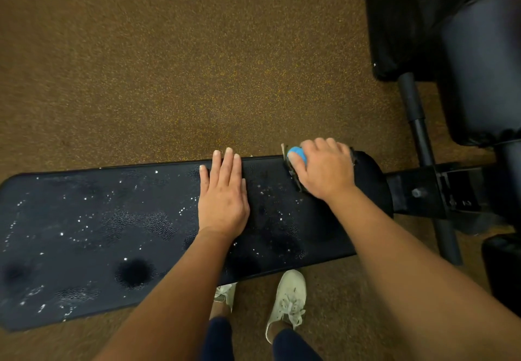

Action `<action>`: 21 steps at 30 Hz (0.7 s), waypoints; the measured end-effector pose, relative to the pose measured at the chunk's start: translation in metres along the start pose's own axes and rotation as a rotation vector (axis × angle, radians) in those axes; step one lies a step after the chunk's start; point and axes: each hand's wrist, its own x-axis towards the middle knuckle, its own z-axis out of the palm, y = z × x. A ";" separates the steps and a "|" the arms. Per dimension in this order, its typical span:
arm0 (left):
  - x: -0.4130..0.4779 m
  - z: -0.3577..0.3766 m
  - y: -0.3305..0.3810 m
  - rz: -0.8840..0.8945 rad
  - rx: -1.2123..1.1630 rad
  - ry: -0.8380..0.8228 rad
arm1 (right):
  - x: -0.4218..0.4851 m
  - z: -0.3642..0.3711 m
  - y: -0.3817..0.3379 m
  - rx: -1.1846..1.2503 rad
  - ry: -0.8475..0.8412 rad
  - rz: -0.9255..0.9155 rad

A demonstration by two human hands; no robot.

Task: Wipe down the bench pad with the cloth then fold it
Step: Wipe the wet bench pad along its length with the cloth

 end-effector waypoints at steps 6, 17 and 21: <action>-0.001 0.002 -0.001 0.000 -0.006 0.002 | 0.002 0.000 -0.056 0.064 0.034 -0.106; -0.002 0.004 -0.003 0.004 0.002 0.009 | -0.025 0.009 -0.069 0.183 0.065 -0.143; -0.003 0.002 -0.002 0.008 -0.019 0.006 | -0.054 0.014 -0.034 0.145 0.034 -0.304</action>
